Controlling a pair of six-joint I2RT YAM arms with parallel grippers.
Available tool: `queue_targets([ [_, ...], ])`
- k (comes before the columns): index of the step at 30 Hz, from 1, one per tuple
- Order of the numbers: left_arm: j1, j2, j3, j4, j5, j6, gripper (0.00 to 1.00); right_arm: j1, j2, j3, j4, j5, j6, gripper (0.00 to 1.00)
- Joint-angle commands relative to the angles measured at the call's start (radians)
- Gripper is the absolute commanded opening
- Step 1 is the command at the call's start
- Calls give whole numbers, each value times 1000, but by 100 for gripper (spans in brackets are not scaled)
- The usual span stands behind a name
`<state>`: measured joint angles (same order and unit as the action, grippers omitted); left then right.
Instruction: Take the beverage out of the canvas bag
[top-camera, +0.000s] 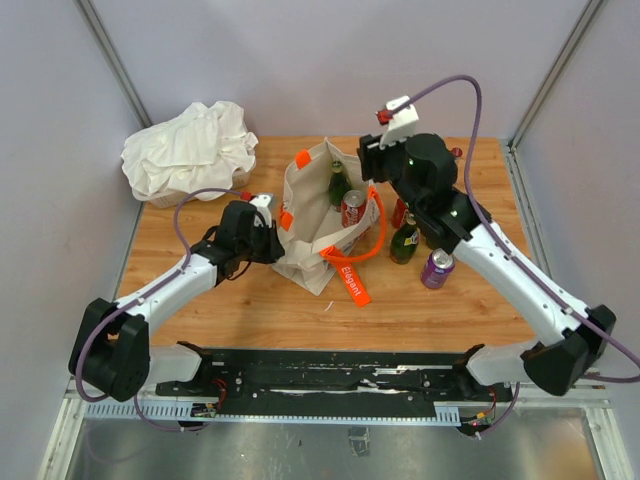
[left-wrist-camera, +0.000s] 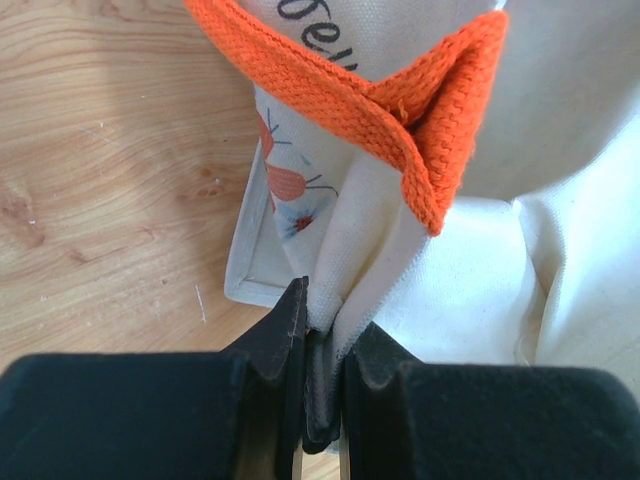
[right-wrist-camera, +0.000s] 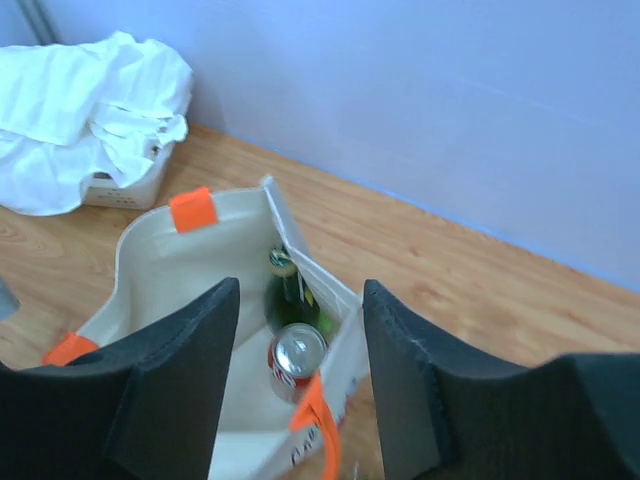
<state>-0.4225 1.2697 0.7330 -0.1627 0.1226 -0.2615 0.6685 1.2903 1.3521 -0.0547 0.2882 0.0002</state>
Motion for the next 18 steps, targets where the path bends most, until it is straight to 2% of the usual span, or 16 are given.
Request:
queue_targets([
  [1, -4, -34, -15, 16, 1, 30, 3, 13, 179, 158, -144, -177, -18, 50],
  [4, -4, -65, -18, 31, 17, 29, 15, 14, 286, 228, -186, -223, 15, 48],
  [6, -4, -89, -18, 40, 23, 31, 33, 13, 336, 238, -194, -235, 32, 47],
  [11, -4, -164, -12, 64, 39, 38, 66, 14, 371, 182, -179, -231, 74, 46],
  [13, -4, -186, -7, 79, 46, 43, 84, 13, 359, 142, -168, -221, 82, 47],
  [15, -4, -202, -5, 96, 52, 47, 94, 13, 348, 108, -165, -206, 84, 48],
  [18, -4, -203, -6, 129, 68, 58, 100, 14, 343, 70, -166, -167, 79, 53],
])
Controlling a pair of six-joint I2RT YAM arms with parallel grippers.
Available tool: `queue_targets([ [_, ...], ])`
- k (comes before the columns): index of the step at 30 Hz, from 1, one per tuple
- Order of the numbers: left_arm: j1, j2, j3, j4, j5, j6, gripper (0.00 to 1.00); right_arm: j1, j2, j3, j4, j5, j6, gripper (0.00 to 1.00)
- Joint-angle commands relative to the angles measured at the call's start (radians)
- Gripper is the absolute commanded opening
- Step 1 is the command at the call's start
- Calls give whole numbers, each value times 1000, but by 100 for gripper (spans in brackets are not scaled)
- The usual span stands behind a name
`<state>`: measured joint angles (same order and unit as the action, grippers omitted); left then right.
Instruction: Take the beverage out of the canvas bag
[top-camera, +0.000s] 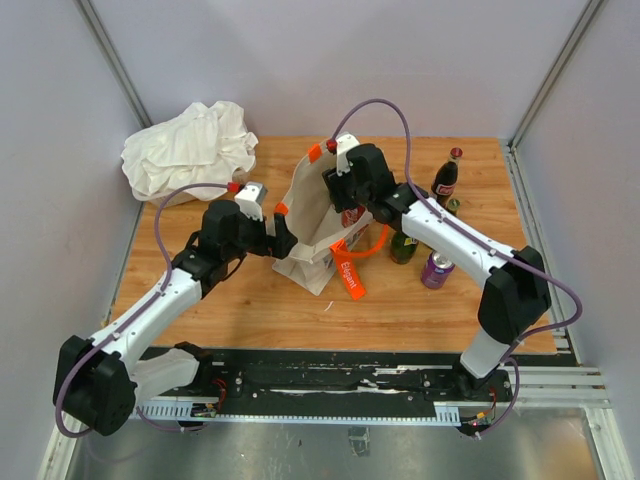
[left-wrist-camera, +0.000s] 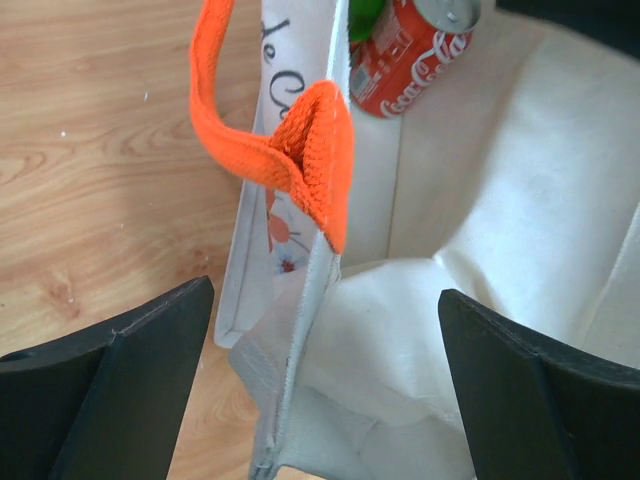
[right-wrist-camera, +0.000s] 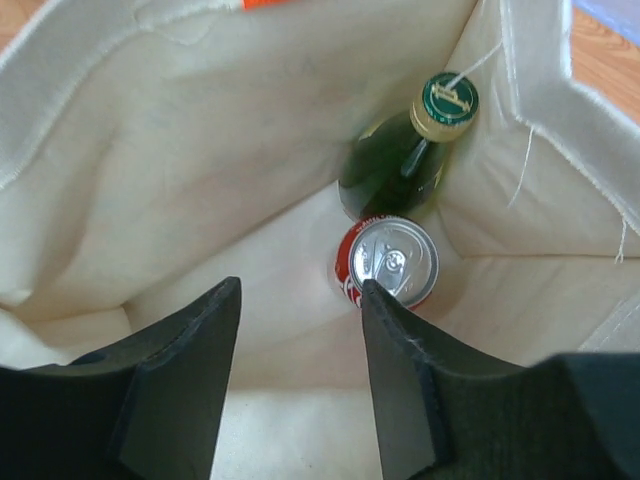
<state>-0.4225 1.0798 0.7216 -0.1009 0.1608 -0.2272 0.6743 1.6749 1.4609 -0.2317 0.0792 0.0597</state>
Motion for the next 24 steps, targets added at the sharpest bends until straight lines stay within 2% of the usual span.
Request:
queue_targets([
  [1, -4, -9, 4, 80, 36, 26, 100, 7, -38, -46, 10, 56, 16, 58],
  [7, -4, 49, 4, 105, 77, 31, 100, 7, 0, -75, -3, 158, 33, 73],
  [8, -3, 56, -1, 109, 82, 31, 100, 6, 6, -79, -2, 168, 40, 78],
  [10, -4, 66, -13, 116, 87, 33, 100, 6, 20, -88, 3, 197, 53, 95],
  [11, -4, 70, -18, 116, 86, 34, 100, 7, 29, -89, 6, 208, 57, 99],
  [14, -4, 79, -31, 113, 84, 34, 99, 5, 57, -83, 10, 226, 66, 98],
  [24, -4, 105, -59, 120, 88, 16, 85, -21, 198, -12, 16, 259, 90, 98],
])
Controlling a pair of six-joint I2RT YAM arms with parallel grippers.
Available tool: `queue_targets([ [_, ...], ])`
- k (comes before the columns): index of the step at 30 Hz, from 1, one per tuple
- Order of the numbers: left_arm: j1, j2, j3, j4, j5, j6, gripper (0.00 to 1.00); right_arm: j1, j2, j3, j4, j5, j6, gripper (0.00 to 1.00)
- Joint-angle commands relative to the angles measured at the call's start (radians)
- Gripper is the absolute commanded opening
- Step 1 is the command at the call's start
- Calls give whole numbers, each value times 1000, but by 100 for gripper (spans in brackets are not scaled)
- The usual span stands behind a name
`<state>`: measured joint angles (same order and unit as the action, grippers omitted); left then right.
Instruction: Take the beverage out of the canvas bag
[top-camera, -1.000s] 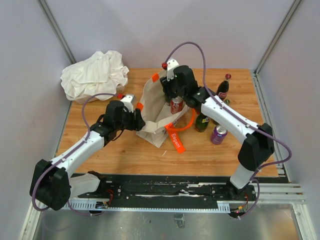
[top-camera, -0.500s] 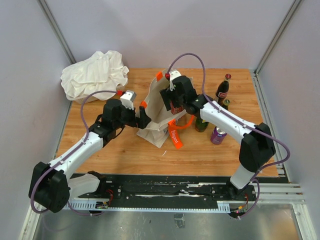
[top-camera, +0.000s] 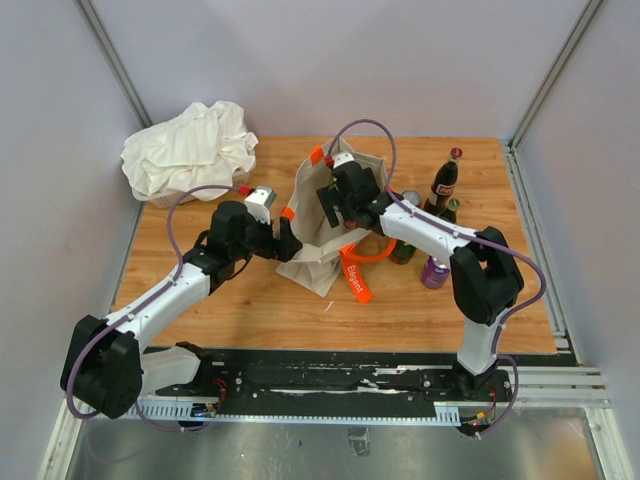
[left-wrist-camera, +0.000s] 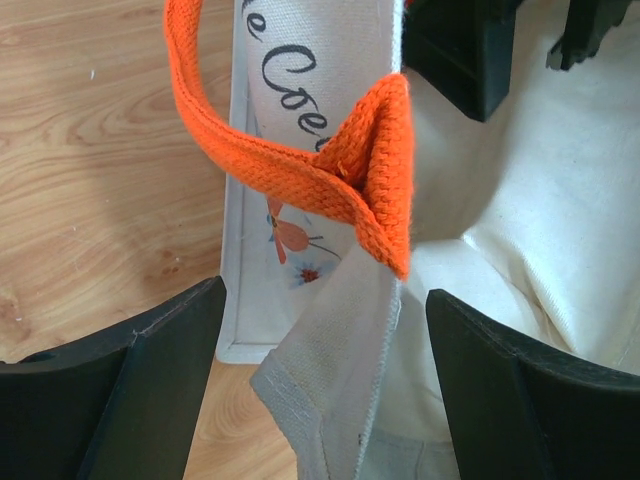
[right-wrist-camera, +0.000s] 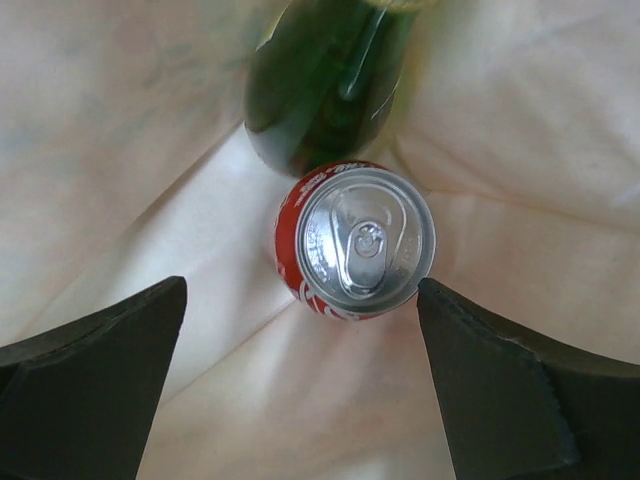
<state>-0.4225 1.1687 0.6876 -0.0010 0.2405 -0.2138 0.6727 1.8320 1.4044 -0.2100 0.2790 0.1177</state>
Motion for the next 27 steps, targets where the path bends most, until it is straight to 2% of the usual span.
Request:
queue_targets([
  [1, -4, 16, -27, 22, 8, 1, 85, -20, 49, 50, -6, 69, 33, 98],
  [7, -4, 15, -35, 20, 0, -6, 85, -20, 55, 63, 9, 97, 26, 98],
  [17, -4, 20, -43, 21, -9, -6, 84, -6, -41, 62, 45, 77, -23, 98],
  [27, -4, 33, -34, 24, -16, -1, 84, -14, 25, 144, 20, 104, -72, 98],
])
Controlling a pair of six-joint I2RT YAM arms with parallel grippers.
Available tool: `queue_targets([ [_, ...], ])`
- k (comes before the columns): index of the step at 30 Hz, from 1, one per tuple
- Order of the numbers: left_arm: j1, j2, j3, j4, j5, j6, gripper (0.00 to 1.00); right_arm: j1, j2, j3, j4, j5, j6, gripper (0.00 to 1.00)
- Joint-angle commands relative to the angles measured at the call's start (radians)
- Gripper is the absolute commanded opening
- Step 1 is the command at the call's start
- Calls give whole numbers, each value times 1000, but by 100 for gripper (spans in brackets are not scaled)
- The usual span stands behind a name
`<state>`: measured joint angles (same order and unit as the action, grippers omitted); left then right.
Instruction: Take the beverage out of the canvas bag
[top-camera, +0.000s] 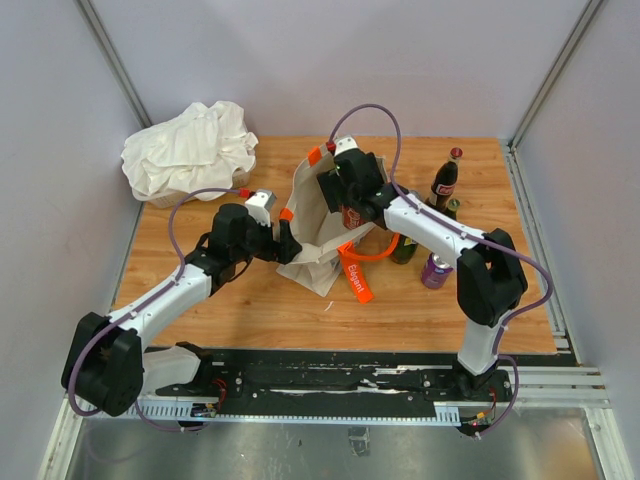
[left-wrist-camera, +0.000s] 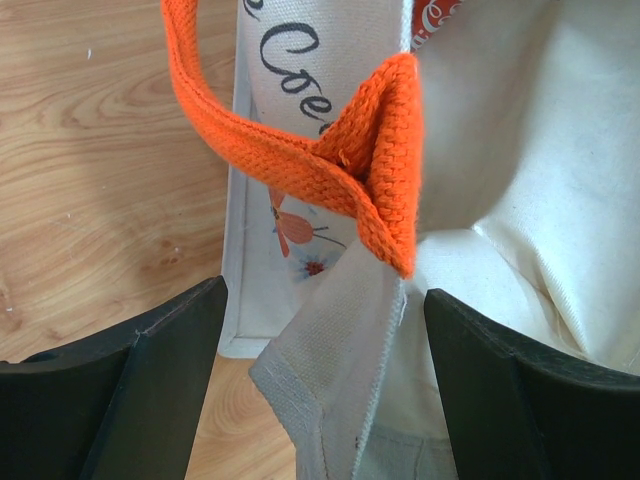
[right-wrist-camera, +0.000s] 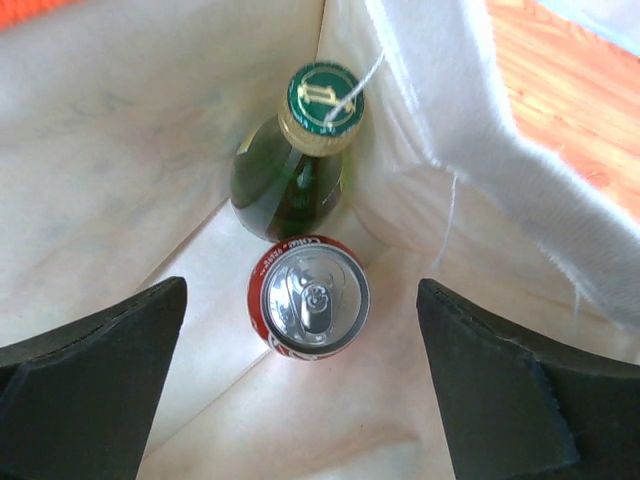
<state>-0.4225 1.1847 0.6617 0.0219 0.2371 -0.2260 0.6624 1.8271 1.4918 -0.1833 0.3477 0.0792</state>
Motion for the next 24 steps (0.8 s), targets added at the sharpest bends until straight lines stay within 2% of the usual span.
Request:
queue_targets([
  [1, -4, 16, -7, 1, -16, 13, 84, -5, 38, 61, -9, 32, -32, 98],
  [14, -4, 36, 4, -7, -33, 17, 84, -48, 109, 81, -54, 37, 1, 98],
  [24, -4, 51, 17, -13, -50, 17, 85, -85, 149, 71, -85, -22, 45, 98],
])
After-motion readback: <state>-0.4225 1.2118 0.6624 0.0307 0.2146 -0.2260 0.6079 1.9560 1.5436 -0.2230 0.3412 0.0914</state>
